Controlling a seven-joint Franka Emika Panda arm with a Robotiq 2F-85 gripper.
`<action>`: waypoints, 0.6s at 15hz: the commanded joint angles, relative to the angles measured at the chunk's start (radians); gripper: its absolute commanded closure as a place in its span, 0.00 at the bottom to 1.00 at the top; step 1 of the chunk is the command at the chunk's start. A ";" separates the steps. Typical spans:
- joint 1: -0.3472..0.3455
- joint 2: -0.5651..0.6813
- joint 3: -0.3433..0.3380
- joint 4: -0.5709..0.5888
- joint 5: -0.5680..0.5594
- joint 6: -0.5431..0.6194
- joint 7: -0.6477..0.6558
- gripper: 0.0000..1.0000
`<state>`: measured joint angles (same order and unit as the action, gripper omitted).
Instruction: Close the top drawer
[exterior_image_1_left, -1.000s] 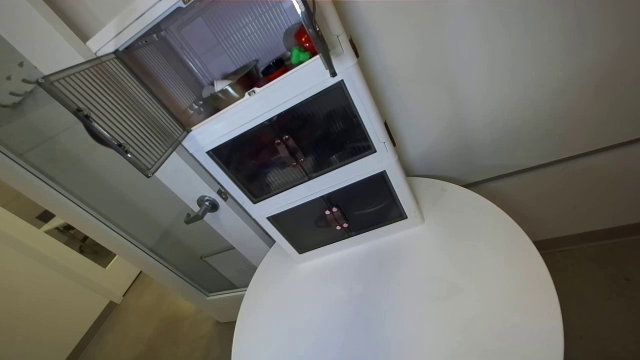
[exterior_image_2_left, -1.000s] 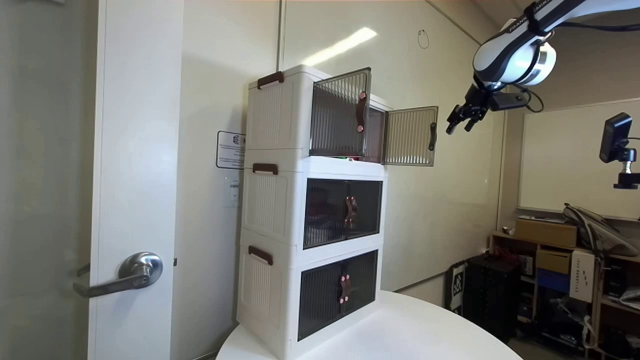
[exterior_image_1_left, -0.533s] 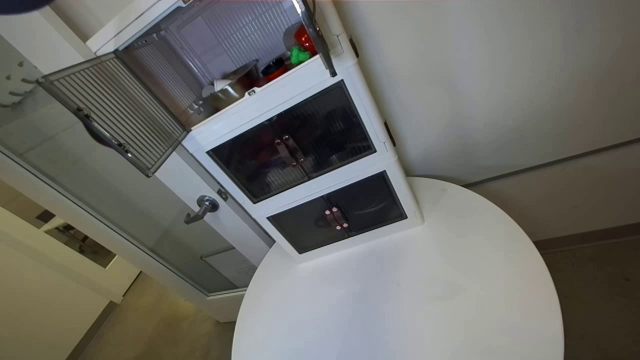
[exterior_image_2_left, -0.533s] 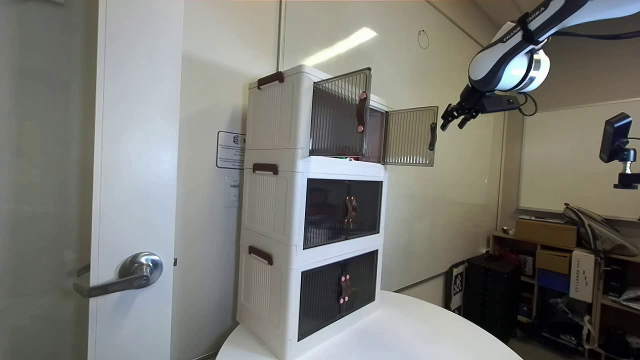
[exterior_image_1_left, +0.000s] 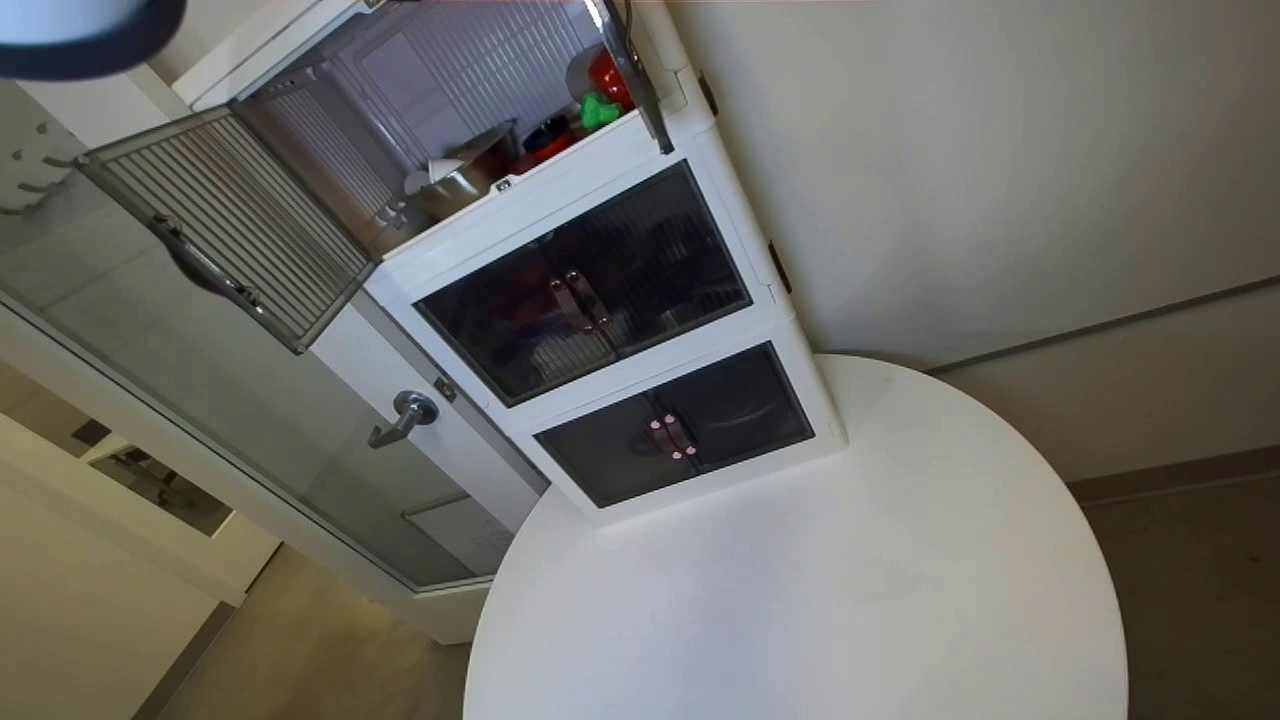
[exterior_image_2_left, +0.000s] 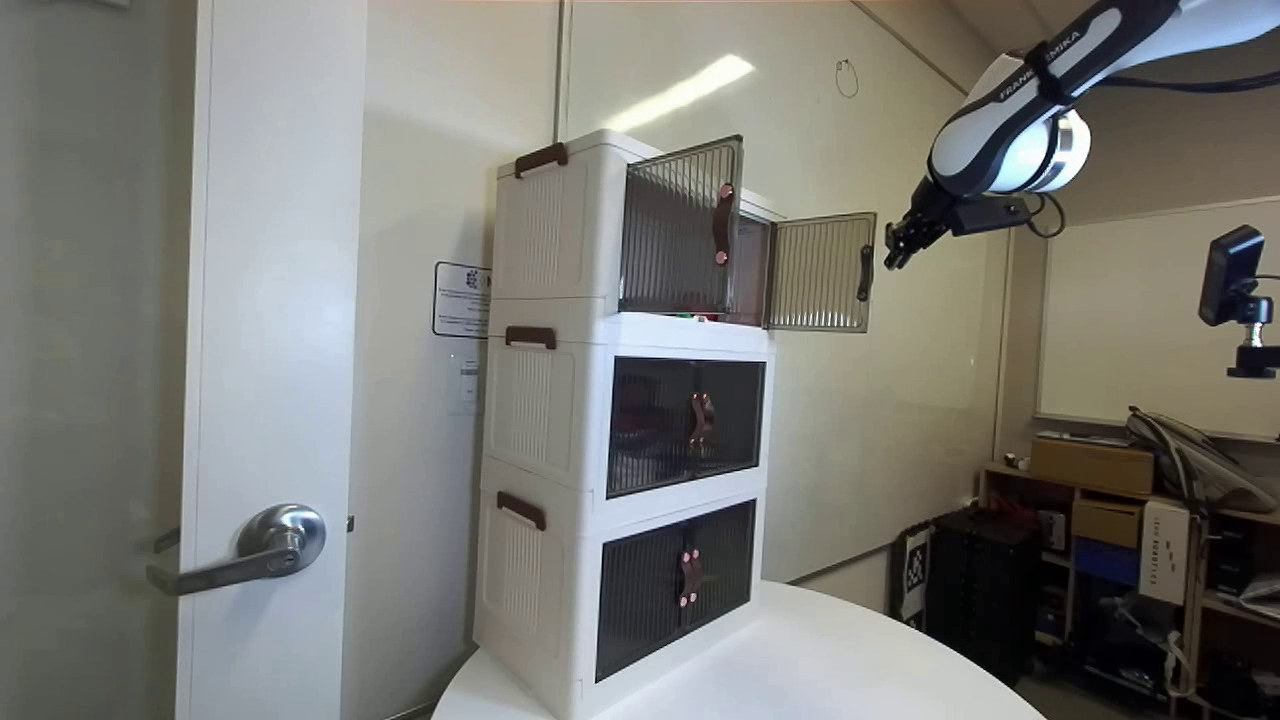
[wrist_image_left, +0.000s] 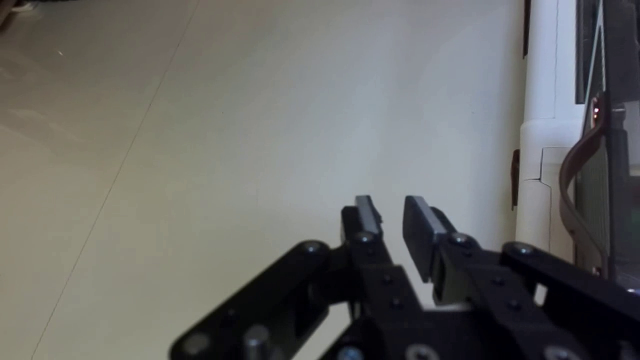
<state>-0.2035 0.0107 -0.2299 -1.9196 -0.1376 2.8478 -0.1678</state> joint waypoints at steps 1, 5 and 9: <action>0.001 -0.007 0.012 -0.008 -0.004 0.020 0.002 1.00; 0.027 -0.034 0.045 -0.042 0.148 -0.004 -0.122 1.00; 0.051 -0.051 0.076 -0.057 0.304 -0.025 -0.262 1.00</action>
<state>-0.1705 -0.0051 -0.1698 -1.9504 0.0642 2.8446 -0.3256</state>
